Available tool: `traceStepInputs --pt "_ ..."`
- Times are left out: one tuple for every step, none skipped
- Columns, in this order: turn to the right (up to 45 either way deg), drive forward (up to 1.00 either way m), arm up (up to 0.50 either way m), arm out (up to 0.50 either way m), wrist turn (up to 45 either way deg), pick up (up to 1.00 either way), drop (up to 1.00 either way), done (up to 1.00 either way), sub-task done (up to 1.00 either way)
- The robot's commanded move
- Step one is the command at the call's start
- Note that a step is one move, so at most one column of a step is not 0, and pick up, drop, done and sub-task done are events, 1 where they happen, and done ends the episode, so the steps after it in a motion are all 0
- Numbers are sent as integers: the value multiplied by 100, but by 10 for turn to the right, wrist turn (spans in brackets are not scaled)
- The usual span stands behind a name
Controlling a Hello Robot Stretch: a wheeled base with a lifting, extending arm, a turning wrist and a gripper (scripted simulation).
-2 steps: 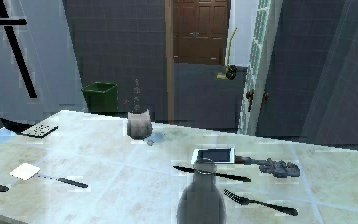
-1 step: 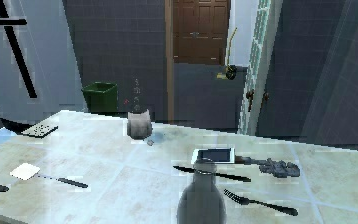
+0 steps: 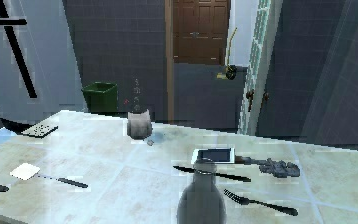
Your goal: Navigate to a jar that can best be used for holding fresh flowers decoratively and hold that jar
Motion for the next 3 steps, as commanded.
traceStepInputs --pt "0 0 0 44 0 0 0 0 0" --pt "0 0 0 0 450 0 0 0 0" --pt "0 0 0 0 450 0 0 0 0"
